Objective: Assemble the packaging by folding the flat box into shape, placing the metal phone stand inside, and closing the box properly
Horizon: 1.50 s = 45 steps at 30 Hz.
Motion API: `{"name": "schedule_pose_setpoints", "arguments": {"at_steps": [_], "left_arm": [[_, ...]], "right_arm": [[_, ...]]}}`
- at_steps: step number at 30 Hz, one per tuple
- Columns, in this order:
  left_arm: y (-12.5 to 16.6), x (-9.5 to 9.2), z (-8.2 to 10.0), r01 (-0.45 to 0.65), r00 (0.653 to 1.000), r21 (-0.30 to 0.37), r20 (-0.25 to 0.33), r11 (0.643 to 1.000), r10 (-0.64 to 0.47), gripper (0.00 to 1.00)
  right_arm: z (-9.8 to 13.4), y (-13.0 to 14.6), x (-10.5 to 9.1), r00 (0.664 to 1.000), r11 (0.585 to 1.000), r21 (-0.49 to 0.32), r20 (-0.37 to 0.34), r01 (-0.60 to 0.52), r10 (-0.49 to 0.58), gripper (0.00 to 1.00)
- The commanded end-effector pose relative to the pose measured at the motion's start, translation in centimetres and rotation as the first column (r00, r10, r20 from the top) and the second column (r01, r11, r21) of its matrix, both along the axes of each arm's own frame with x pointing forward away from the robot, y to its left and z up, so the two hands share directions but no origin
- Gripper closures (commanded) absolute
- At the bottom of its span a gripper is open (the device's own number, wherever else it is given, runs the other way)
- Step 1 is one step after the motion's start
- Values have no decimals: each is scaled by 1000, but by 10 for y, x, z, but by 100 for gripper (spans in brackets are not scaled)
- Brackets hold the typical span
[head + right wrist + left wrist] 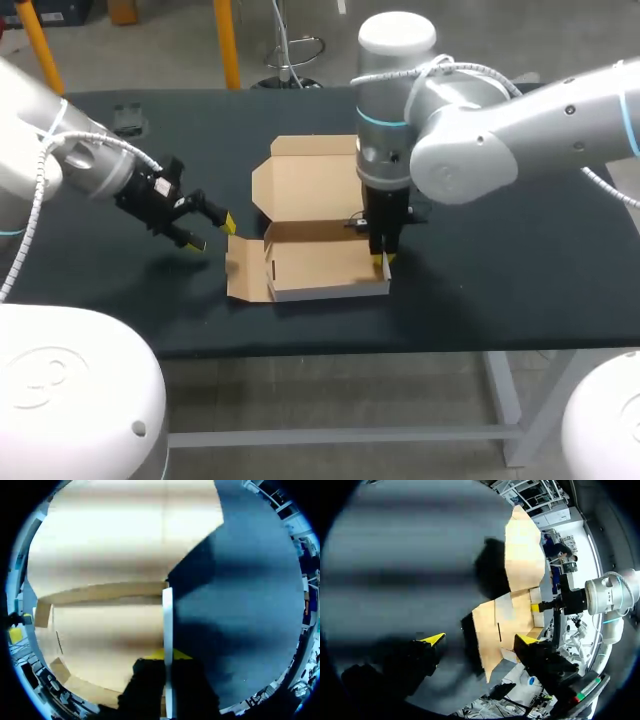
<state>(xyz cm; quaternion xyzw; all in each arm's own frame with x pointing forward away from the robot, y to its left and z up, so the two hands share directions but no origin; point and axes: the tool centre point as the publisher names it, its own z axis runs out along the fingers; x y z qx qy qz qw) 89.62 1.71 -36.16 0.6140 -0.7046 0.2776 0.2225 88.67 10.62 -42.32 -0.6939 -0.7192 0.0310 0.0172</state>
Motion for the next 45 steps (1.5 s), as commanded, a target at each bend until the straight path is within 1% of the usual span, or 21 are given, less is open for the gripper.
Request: {"name": "schedule_pose_setpoints", "arguments": {"at_steps": [1, 2, 3, 5, 6, 10, 12, 15, 18, 20, 21, 23, 25, 26, 28, 33, 35, 41, 45], "left_arm": [[-4, -2, -11, 1, 1000, -18, -3, 1000, -1, 22], [-5, -3, -13, -2, 1000, -22, -9, 1000, 2, 26], [-6, -4, -14, -3, 1000, -31, -15, 1000, 2, 28], [-8, -6, -16, -5, 1000, -39, -19, 999, 5, 42], [-9, -7, -16, -7, 1000, -42, -21, 999, 6, 46], [-14, -13, -19, -22, 1000, -59, -19, 998, 21, 51], [-17, -16, -22, -29, 999, -54, -21, 998, 28, 54], [-20, -19, -26, -40, 999, -53, -31, 998, 38, 55], [-23, -22, -27, -58, 998, -52, -33, 997, 57, 62], [-24, -24, -27, -60, 998, -51, -31, 997, 58, 63], [-26, -25, -26, -69, 997, -38, -27, 997, 68, 64], [-29, -25, -26, -75, 997, -28, -25, 997, 75, 69], [-32, -26, -25, -89, 996, -4, -19, 996, 89, 79], [-33, -26, -25, -92, 996, -3, -20, 996, 92, 84], [-35, -26, -23, -110, 994, 25, -12, 994, 110, 100], [-39, -24, -17, -139, 990, 67, -6, 988, 140, 100], [-41, -22, -15, -147, 989, 98, -5, 984, 149, 100], [-49, -13, -6, -156, 986, 165, -34, 974, 164, 100], [-55, -7, 1, -163, 983, 236, -44, 958, 178, 100]], "right_arm": [[-1, 2, 2, 1000, 1000, -3, -6, -1, 1, 100], [-1, 2, 2, 1000, 1000, -3, -6, -1, 1, 100], [-1, 2, 2, 1000, 1000, -3, -6, -1, 1, 100], [-1, 2, 2, 1000, 1000, -3, -6, -1, 1, 100], [-1, 2, 2, 1000, 1000, -3, -6, -1, 1, 100], [-1, 2, 2, 1000, 1000, -3, -6, -1, 1, 100], [-1, 2, 2, 1000, 1000, -3, -6, -1, 1, 100], [-1, 2, 2, 1000, 1000, -3, -6, -1, 1, 100], [-1, 2, 2, 1000, 1000, -3, -6, -1, 1, 100], [-1, 2, 2, 1000, 1000, -3, -6, -1, 1, 100], [-1, 2, 2, 1000, 1000, -3, -6, -1, 1, 100], [-1, 2, 2, 1000, 1000, -3, -6, -1, 1, 100], [-1, 2, 2, 1000, 1000, -3, -6, -1, 1, 100], [-1, 2, 2, 1000, 1000, -3, -6, -1, 1, 100], [-1, 2, 2, 1000, 1000, -3, -6, -1, 1, 100], [-1, 2, 2, 1000, 1000, -3, -6, -1, 1, 100], [-1, 2, 2, 1000, 1000, -3, -6, -1, 1, 100], [-1, 2, 2, 1000, 1000, -3, -6, -1, 1, 100], [-1, 2, 2, 1000, 1000, -3, -6, -1, 1, 100]]}}
